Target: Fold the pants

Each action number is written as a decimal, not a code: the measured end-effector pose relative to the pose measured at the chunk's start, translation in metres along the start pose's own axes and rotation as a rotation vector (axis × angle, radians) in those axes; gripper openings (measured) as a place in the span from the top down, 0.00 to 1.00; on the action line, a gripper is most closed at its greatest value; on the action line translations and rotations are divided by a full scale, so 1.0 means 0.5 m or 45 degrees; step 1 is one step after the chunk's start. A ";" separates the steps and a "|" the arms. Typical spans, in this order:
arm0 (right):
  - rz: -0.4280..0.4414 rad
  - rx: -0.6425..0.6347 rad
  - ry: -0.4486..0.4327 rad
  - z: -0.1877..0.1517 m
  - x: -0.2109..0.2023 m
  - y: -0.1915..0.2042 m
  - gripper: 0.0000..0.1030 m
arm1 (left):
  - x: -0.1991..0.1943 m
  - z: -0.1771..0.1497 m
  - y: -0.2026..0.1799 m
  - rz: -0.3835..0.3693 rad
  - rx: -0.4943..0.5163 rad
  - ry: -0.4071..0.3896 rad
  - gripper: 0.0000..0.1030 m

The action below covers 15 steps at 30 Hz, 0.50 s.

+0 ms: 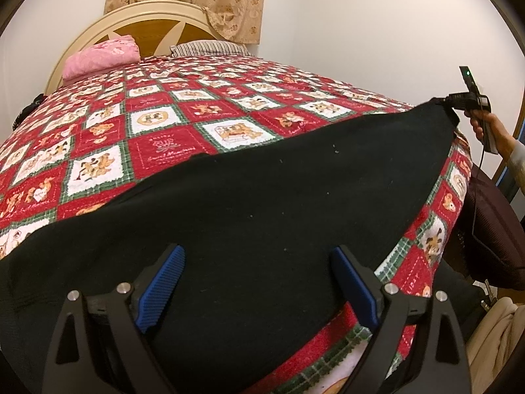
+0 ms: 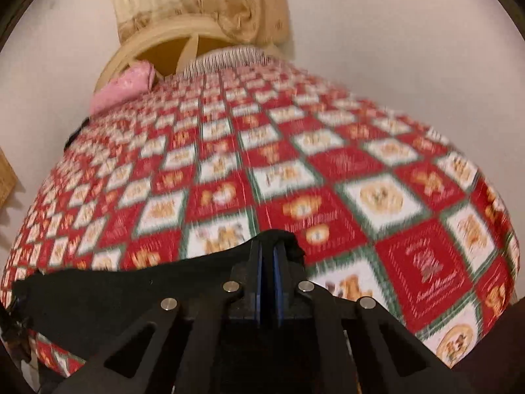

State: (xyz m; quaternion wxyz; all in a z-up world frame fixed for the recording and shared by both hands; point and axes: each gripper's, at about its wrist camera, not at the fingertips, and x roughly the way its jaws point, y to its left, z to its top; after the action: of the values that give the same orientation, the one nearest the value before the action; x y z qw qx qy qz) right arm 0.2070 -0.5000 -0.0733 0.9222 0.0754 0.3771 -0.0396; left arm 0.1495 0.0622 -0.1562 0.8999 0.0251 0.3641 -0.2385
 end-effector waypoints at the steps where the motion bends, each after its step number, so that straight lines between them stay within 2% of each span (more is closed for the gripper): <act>1: -0.020 -0.008 -0.021 0.005 -0.002 0.003 0.94 | 0.000 0.000 0.000 0.002 0.000 -0.002 0.09; 3: -0.037 -0.004 -0.007 0.006 0.011 0.000 0.94 | 0.000 -0.001 -0.001 0.005 0.001 -0.004 0.09; 5: -0.088 -0.005 0.052 -0.002 0.039 -0.008 0.94 | 0.000 0.000 -0.001 0.006 0.000 -0.005 0.09; 7: -0.091 0.006 0.112 -0.018 0.059 -0.022 0.93 | -0.001 0.000 0.000 0.007 0.000 -0.006 0.09; 8: -0.107 0.001 0.116 -0.023 0.060 -0.025 0.86 | -0.001 0.000 -0.001 0.008 0.000 -0.006 0.09; 10: -0.164 0.002 0.088 -0.028 0.048 -0.031 0.46 | -0.002 0.000 0.001 0.009 -0.002 -0.009 0.09; 12: -0.201 0.034 0.029 -0.031 0.015 -0.041 0.44 | -0.006 0.000 0.003 0.020 -0.010 -0.019 0.09; 15: -0.089 0.088 -0.078 -0.044 -0.051 -0.031 0.44 | -0.016 -0.001 0.011 0.034 -0.044 -0.041 0.09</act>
State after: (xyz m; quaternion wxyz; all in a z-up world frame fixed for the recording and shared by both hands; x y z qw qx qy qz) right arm 0.1717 -0.5111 -0.0725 0.9283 0.0927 0.3495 -0.0869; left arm 0.1470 0.0706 -0.1520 0.9092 0.0105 0.3531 -0.2204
